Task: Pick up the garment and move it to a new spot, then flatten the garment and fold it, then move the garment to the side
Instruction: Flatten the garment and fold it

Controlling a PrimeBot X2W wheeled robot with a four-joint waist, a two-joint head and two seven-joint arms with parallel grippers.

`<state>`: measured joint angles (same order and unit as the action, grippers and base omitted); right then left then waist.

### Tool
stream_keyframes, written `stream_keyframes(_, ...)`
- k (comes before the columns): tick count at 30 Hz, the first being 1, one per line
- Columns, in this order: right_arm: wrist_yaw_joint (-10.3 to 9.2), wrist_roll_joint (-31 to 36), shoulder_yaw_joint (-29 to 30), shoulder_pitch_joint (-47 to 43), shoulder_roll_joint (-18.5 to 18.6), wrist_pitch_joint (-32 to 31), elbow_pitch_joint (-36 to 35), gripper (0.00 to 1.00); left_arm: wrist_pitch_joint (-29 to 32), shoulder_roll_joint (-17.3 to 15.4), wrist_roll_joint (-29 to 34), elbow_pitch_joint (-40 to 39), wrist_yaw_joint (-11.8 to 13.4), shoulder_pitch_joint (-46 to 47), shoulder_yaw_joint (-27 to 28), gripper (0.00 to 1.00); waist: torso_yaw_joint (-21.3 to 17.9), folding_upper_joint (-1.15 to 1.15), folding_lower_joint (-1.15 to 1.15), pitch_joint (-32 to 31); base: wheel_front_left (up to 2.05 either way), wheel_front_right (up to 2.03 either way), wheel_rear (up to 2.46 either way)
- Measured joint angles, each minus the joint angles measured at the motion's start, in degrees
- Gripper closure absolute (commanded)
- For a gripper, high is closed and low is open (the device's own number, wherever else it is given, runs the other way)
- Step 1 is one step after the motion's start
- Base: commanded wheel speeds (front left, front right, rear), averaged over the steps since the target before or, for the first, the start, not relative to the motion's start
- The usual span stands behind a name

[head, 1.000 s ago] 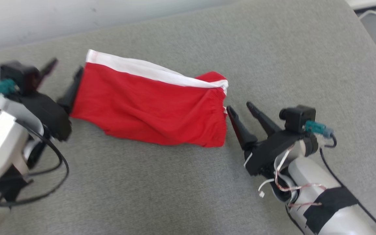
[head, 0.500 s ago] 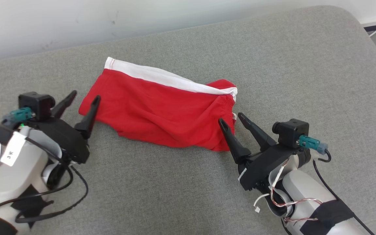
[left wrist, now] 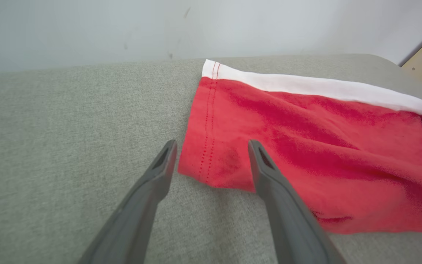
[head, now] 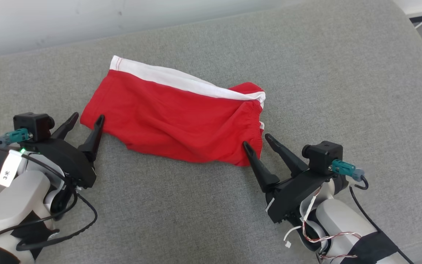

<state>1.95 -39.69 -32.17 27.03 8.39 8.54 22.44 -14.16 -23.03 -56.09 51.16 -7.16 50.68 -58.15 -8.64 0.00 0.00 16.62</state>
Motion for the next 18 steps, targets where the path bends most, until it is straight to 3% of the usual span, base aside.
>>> stream_keyframes(18,-2.03,3.4,-3.7,-1.6,0.5,-3.3,-1.3,0.00,1.6,3.0,-5.1,3.4,0.0,1.3,0.4,0.00,0.5,0.00,0.00,3.7,0.00,0.00,0.00)
